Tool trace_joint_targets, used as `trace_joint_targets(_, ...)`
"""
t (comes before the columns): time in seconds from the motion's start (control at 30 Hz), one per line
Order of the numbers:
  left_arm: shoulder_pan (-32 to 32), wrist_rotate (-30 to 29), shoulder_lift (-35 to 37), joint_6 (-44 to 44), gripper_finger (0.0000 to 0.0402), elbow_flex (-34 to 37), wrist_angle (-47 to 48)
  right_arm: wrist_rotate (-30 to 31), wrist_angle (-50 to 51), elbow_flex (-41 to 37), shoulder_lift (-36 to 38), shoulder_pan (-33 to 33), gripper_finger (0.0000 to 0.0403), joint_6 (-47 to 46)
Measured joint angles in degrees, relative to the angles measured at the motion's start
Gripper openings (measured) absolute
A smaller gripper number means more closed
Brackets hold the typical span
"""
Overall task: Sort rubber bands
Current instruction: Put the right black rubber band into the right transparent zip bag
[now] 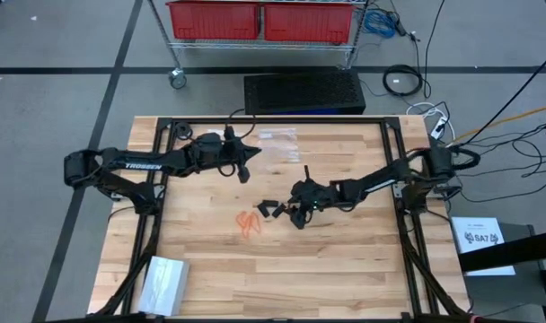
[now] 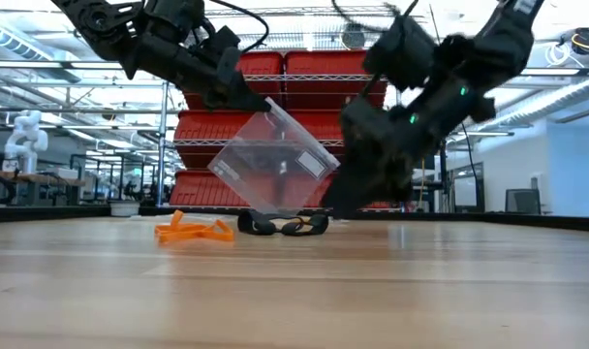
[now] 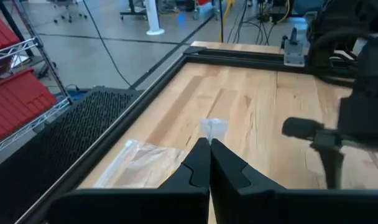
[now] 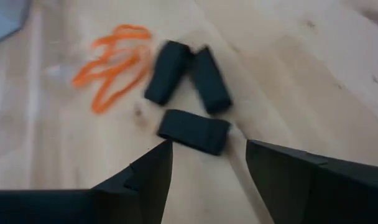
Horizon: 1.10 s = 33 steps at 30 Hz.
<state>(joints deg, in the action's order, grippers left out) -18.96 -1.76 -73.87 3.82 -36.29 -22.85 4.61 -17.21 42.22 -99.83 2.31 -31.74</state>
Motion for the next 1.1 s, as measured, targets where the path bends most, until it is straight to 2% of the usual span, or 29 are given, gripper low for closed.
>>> trace_joint_targets(0.23,0.00,0.00,-0.02,1.14,0.0000,0.00,0.05,1.16,-8.09,0.07,-5.92,-1.34,0.0199,-2.09)
trace_joint_targets(0.33,0.00,0.00,-0.02,1.52,0.0000,0.00,0.09,1.04,-8.64,0.40,-7.02,-1.54,0.0190,-2.03)
trace_joint_targets(0.47,-0.09,0.00,-0.02,1.63,0.0000,0.00,0.28,-0.92,-7.44,2.18,-8.66,-1.73,0.0130,-1.76)
trace_joint_targets(0.6,-0.09,0.01,-0.02,1.63,0.0000,0.02,0.28,-2.81,-6.66,3.16,-8.94,-2.33,0.0027,-0.17)
trace_joint_targets(0.63,-0.09,0.00,-0.02,1.65,0.0000,0.04,0.32,-3.51,-6.18,3.18,-8.43,-2.45,0.0014,0.58)
trace_joint_targets(0.77,-0.09,0.00,-0.04,1.63,0.0000,0.07,0.42,-3.87,-3.73,4.14,-3.42,-3.21,0.0013,5.75)
trace_joint_targets(0.93,-0.09,0.02,-0.09,1.63,0.0000,0.09,1.61,3.40,4.07,6.69,5.76,-3.87,0.0004,15.84)
trace_joint_targets(1.1,-0.09,4.74,-0.09,1.61,0.0000,0.09,1.04,16.56,6.66,9.92,13.11,-3.85,0.0002,29.23)
